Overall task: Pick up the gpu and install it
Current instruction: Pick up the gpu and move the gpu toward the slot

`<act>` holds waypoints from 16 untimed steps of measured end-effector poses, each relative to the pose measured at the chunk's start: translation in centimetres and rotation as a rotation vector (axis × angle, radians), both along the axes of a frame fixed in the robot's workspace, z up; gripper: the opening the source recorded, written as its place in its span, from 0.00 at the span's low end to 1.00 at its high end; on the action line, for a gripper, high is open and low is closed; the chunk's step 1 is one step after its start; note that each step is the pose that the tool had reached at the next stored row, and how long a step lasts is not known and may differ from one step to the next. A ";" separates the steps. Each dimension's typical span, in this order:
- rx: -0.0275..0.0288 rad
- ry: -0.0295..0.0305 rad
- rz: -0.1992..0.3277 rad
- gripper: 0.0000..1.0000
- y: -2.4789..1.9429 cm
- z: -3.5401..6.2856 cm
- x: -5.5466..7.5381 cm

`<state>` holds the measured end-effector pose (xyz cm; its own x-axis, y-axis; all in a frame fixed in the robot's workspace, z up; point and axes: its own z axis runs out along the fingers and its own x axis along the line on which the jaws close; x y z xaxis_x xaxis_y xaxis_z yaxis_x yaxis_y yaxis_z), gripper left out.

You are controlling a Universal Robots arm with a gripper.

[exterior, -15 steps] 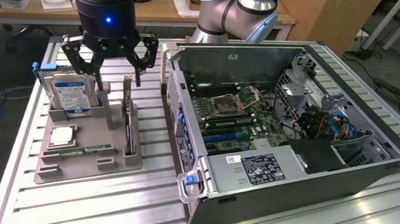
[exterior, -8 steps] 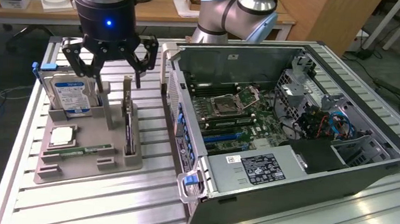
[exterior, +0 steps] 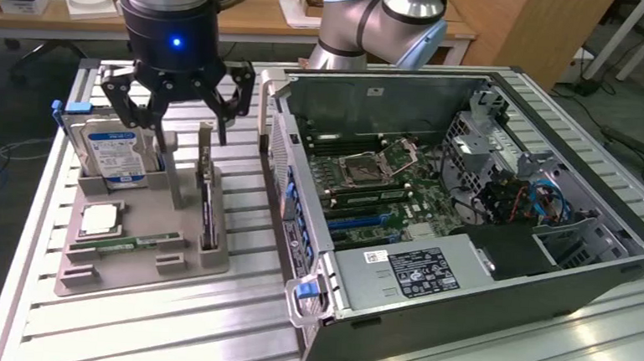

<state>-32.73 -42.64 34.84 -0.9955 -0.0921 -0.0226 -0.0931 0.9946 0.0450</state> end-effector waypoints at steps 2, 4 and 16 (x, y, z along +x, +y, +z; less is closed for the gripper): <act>0.0000 0.0000 0.003 0.71 -0.05 -0.09 0.0; 0.0000 0.0000 0.005 0.71 -0.09 -0.19 0.0; 0.0000 0.0000 0.020 0.71 -0.37 -0.84 0.0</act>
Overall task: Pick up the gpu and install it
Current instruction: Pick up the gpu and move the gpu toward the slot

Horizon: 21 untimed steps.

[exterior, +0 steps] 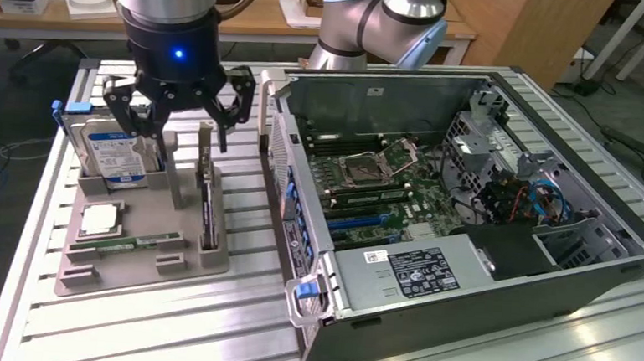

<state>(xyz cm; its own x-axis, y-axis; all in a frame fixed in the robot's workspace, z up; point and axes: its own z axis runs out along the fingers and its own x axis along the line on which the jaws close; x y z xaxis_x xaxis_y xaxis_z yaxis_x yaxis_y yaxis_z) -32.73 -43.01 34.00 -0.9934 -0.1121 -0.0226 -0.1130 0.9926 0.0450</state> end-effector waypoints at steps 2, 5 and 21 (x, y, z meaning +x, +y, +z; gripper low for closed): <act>0.0000 0.0000 0.002 0.71 -0.04 -0.11 0.0; 0.0000 0.0000 0.005 0.71 -0.09 -0.28 0.0; -0.0027 0.0004 0.037 0.71 -0.26 -1.07 0.0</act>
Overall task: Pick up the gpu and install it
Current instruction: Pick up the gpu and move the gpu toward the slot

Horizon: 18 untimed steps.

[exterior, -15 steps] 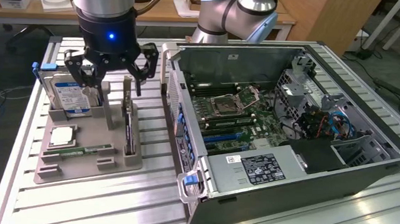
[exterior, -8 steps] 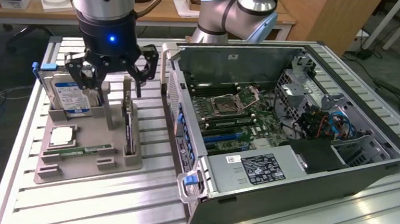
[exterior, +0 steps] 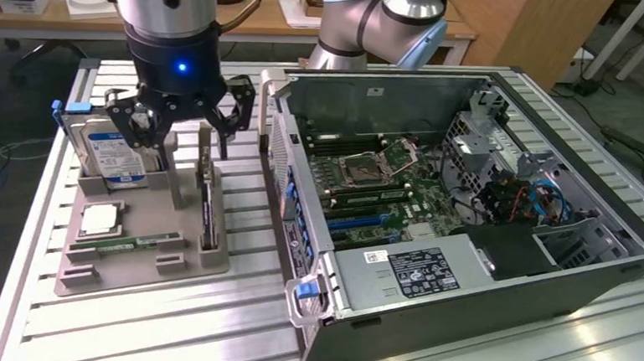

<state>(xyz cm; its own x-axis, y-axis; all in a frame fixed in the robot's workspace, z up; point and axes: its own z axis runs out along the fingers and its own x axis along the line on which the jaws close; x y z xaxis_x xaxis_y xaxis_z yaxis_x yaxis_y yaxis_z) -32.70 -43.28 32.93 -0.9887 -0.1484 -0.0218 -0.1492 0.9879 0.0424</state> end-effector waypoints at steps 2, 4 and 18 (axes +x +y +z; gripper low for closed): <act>-0.0021 0.0006 0.003 0.71 0.00 -0.15 0.1; -0.0031 0.0007 0.003 0.71 0.00 -0.35 0.1; -0.0034 0.0010 -0.021 0.71 0.00 -1.42 0.3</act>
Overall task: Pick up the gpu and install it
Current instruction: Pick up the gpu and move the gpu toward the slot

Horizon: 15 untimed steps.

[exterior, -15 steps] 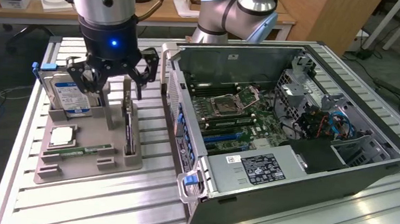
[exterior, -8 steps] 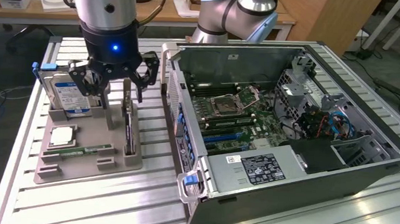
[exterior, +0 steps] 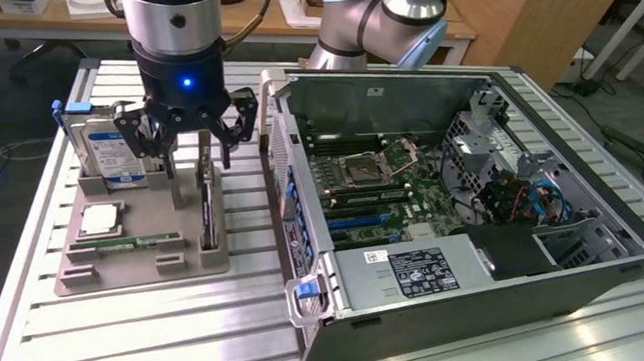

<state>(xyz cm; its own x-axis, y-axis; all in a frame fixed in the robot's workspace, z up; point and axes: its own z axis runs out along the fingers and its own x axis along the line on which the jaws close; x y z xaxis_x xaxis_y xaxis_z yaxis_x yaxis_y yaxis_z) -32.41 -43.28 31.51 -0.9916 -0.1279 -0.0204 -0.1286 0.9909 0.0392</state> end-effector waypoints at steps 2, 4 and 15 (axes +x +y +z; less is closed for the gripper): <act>0.0002 -0.0001 0.000 0.71 0.00 -0.01 0.0; 0.0002 -0.0002 0.000 0.71 0.00 -0.01 0.0; 0.0001 0.0000 0.000 0.71 0.00 -0.15 0.3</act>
